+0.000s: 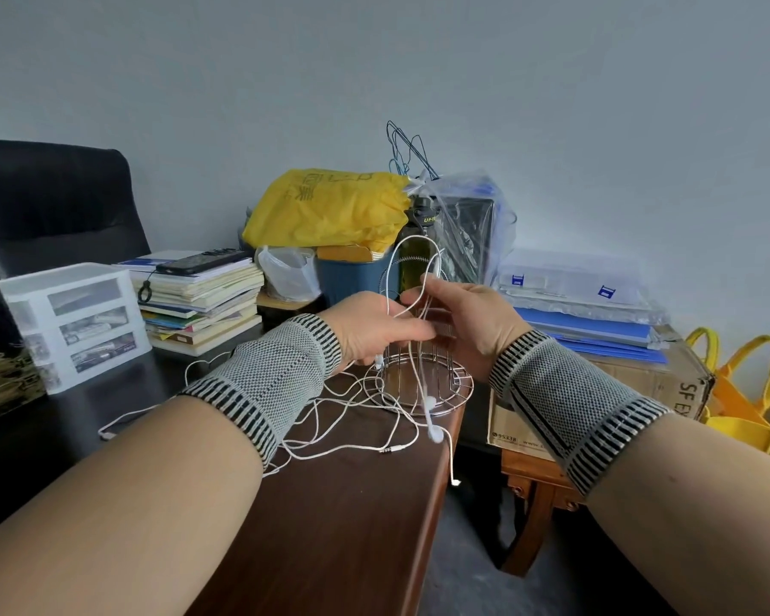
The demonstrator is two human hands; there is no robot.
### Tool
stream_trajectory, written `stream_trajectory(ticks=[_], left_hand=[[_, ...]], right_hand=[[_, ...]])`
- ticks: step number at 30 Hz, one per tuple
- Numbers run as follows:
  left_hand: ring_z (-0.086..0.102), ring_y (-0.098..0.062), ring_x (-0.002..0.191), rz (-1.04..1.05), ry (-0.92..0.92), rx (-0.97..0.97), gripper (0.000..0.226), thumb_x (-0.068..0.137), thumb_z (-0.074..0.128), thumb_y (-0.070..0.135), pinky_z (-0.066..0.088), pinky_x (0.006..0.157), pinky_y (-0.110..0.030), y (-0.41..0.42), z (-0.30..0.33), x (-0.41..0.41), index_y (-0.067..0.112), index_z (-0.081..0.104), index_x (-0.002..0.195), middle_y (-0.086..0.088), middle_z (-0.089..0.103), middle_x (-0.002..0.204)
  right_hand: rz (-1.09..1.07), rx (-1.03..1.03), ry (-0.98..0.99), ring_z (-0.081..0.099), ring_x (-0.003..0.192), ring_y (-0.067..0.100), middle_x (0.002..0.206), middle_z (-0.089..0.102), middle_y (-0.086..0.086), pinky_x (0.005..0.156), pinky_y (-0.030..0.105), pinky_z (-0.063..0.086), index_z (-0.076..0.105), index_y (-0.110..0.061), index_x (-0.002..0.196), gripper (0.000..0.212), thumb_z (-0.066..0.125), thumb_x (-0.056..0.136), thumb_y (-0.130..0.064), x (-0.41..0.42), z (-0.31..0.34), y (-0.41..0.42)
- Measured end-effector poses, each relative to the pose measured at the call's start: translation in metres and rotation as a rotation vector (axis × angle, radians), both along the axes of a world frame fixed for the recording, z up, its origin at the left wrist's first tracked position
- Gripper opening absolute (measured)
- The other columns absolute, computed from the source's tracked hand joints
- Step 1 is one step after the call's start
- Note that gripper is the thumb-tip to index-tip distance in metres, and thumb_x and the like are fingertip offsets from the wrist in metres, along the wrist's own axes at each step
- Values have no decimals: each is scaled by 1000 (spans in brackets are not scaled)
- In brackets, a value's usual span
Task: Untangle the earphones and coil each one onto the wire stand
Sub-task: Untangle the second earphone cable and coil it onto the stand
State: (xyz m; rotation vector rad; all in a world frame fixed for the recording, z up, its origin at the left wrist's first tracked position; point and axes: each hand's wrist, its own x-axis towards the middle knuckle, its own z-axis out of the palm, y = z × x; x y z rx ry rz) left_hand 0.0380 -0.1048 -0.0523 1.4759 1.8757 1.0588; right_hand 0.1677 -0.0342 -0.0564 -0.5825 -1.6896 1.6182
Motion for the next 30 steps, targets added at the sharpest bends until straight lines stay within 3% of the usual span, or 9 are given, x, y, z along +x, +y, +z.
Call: stream_trajectory(ticks=[5,11,14,18,20,22,25,27,30], left_hand=[[24,-6,39,14,-255,121,25,86,68,19,19,38,-19,-6,9,-1,18,64,62,5,35,51],[18,-5,33,488,-728,403,31,87,52,9,14,35,-16,-14,16,-33,17,39,61,10,27,41],[17,-8,37,620,-574,336,23,83,53,10,13,38,-15,-13,8,-40,16,43,63,5,27,51],[35,-11,48,349,76,-181,14,85,64,15,28,40,-21,-18,5,-34,3,57,86,-2,41,63],[55,-11,64,230,410,-344,38,86,68,26,46,57,-22,-23,12,-23,6,61,117,-2,60,80],[61,-15,104,118,643,-333,72,83,71,38,51,88,-27,-22,20,-16,17,40,145,-4,61,124],[44,-17,133,-68,406,-91,85,83,72,24,37,108,-29,-16,29,4,22,23,152,-3,39,152],[56,-14,118,-132,113,12,75,85,67,9,44,94,-28,-11,32,18,22,30,149,-4,52,140],[63,-8,71,-164,65,-28,27,87,64,5,46,72,-31,-6,30,25,18,59,111,-5,67,93]], right_hand=[[51,-63,47,59,61,21,69,62,11,70,35,49,60,-8,70,35,51,98,-27,6,-3,2],[-73,-161,40,24,38,11,44,29,-5,48,26,30,44,-18,57,41,59,93,-29,26,-15,21],[-140,-217,63,21,37,10,43,28,-6,46,25,22,39,-19,58,42,59,94,-28,30,-18,26],[-164,-255,78,20,35,8,41,26,-7,37,18,19,42,-15,63,37,54,96,-26,31,-14,26],[-114,-211,74,19,35,9,42,25,-6,37,18,17,44,-13,63,37,52,97,-24,30,-11,23],[-38,-134,28,18,36,10,42,25,-5,38,19,16,46,-12,62,38,52,97,-23,27,-8,20],[88,-29,-67,19,37,10,43,27,-4,38,18,17,50,-11,60,38,56,96,-23,18,-5,13],[130,33,-104,22,37,10,48,31,3,38,18,19,52,-9,62,35,58,94,-22,12,-1,8],[137,103,-123,29,35,10,50,46,10,35,17,25,57,-6,67,32,61,92,-24,10,8,5]])
